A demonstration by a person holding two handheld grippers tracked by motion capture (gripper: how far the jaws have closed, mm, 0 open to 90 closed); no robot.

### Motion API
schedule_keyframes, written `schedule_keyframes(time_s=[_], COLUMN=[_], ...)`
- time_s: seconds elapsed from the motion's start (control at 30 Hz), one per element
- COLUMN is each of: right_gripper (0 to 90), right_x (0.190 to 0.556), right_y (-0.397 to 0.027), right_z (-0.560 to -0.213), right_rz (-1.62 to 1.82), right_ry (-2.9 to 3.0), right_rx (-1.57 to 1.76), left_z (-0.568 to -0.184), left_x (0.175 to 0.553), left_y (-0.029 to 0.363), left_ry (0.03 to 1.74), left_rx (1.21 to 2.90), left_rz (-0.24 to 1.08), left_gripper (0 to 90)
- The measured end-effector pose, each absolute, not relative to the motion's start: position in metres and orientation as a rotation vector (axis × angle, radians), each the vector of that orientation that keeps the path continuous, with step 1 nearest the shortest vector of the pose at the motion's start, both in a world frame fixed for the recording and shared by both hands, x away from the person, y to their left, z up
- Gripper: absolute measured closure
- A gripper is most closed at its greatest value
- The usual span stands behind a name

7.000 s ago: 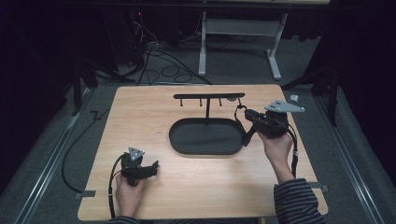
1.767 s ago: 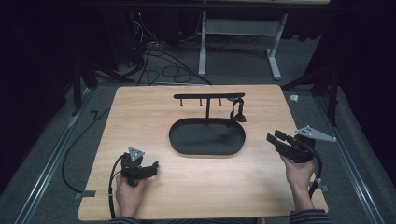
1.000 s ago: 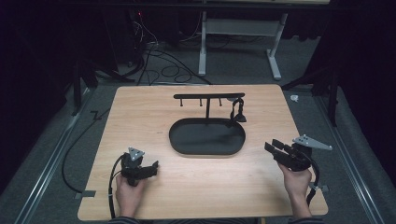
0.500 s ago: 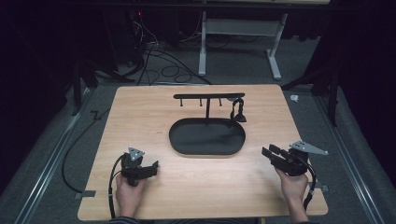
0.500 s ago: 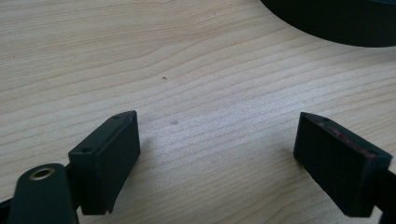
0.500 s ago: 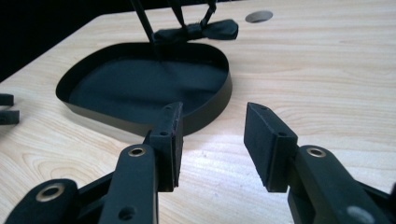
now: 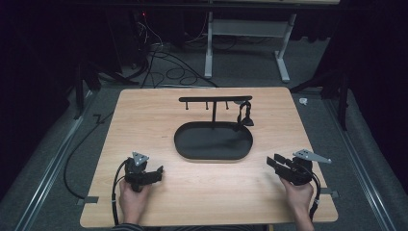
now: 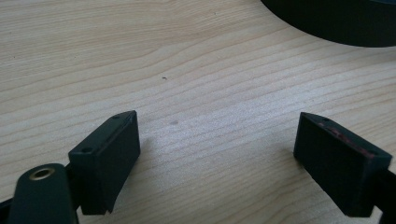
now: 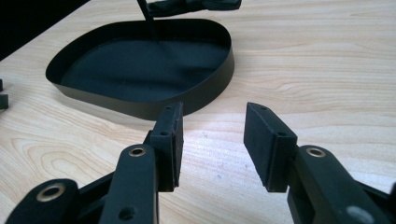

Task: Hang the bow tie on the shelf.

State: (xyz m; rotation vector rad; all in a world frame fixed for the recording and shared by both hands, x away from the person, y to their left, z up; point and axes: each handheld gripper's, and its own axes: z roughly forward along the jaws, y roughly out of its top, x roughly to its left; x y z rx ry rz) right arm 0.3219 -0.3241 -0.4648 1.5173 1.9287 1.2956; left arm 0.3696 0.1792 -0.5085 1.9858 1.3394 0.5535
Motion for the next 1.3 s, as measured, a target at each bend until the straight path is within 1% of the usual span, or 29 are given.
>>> schedule_keyframes(time_s=[0.57, 1.3], right_gripper=[59.1, 60.5], right_x=[0.323, 0.333], right_y=[-0.307, -0.302], right_z=[-0.481, -0.493], right_rz=[1.146, 1.063], right_ry=[2.001, 2.053], right_rx=[1.481, 1.490], left_z=[-0.509, -0.509], left_x=[0.370, 0.370], left_y=[0.179, 0.179], left_ry=[1.339, 1.339], left_rx=[1.986, 1.985], left_rz=[0.554, 0.554], left_gripper=[14.9, 14.9])
